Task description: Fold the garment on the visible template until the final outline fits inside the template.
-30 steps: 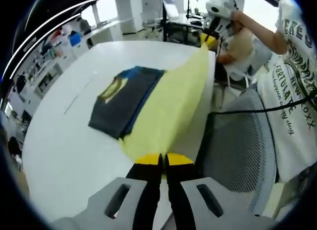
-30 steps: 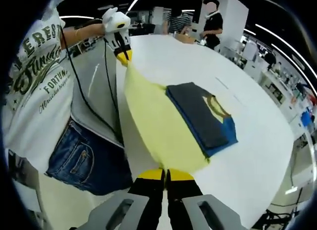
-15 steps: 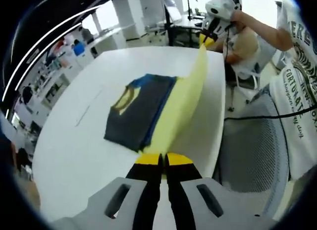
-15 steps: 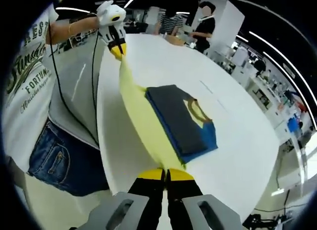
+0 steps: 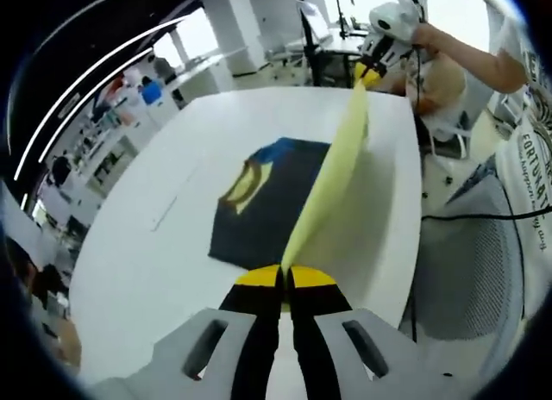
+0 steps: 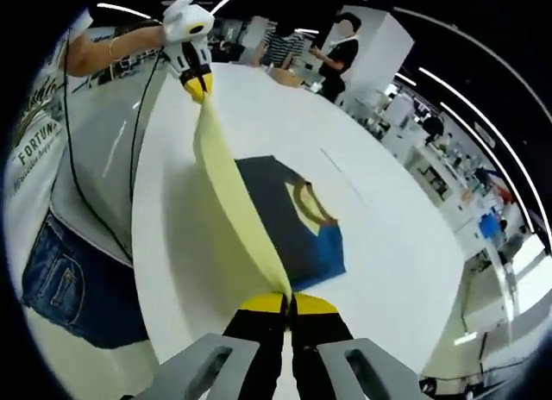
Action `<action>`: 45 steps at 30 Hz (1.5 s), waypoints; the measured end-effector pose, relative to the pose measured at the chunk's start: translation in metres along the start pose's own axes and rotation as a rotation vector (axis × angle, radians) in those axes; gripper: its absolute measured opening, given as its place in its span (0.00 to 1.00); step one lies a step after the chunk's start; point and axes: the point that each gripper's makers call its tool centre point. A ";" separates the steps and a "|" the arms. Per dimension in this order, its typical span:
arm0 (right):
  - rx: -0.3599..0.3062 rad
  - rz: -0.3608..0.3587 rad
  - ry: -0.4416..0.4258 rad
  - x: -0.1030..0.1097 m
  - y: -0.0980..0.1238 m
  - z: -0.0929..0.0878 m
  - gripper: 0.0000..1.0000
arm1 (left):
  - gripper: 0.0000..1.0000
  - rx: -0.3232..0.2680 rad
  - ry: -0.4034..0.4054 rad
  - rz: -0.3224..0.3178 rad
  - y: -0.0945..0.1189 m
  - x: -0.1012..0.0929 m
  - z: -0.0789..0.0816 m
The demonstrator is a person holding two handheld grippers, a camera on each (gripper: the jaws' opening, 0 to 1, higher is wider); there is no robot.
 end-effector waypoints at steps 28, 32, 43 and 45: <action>-0.028 -0.279 0.045 -0.090 -0.038 0.022 0.00 | 0.00 -0.042 0.066 0.162 -0.048 0.061 0.010; -0.034 -0.315 0.032 -0.103 -0.040 0.024 0.00 | 0.00 -0.051 0.094 0.197 -0.054 0.072 0.015; -0.050 -0.381 -0.041 -0.138 -0.056 0.024 0.00 | 0.00 -0.056 0.109 0.269 -0.079 0.098 0.026; -0.042 -0.389 -0.049 -0.142 -0.060 0.023 0.00 | 0.00 -0.057 0.121 0.271 -0.086 0.102 0.025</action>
Point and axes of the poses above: the point that each gripper's makers call its tool centre point, and the gripper's own axes: y roughly backward along the fingers, x roughly to its left, z roughly out of its top, and after that the axes turned 12 degrees about z, right-handed
